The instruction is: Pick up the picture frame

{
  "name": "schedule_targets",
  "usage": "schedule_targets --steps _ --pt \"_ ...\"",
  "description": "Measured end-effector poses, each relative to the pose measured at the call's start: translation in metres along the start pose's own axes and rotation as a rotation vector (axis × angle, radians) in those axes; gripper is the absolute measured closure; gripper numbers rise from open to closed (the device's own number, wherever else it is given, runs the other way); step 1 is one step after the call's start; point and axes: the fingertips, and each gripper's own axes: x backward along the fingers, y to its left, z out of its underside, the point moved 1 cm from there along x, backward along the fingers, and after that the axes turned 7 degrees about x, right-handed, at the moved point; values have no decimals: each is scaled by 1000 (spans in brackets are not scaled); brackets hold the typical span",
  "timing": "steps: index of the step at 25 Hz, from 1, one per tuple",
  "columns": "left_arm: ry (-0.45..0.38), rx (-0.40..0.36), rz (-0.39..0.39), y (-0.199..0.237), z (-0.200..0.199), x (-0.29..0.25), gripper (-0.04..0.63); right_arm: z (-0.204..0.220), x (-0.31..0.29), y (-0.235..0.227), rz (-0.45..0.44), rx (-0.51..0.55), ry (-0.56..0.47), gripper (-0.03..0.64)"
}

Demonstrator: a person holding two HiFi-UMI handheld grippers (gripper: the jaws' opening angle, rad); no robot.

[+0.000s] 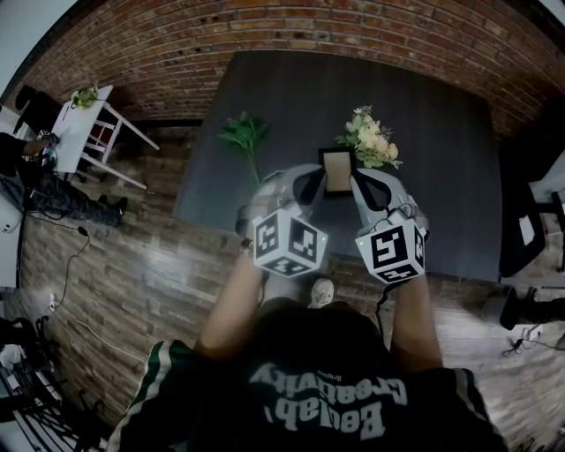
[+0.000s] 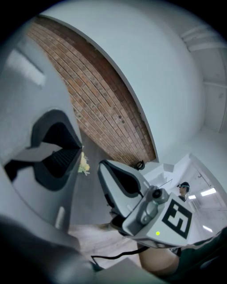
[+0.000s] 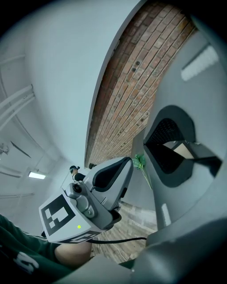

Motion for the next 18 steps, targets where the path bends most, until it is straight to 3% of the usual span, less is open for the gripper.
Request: schedule_targets --steps 18 --pt "-17 -3 7 -5 -14 -11 594 10 7 -13 12 3 3 611"
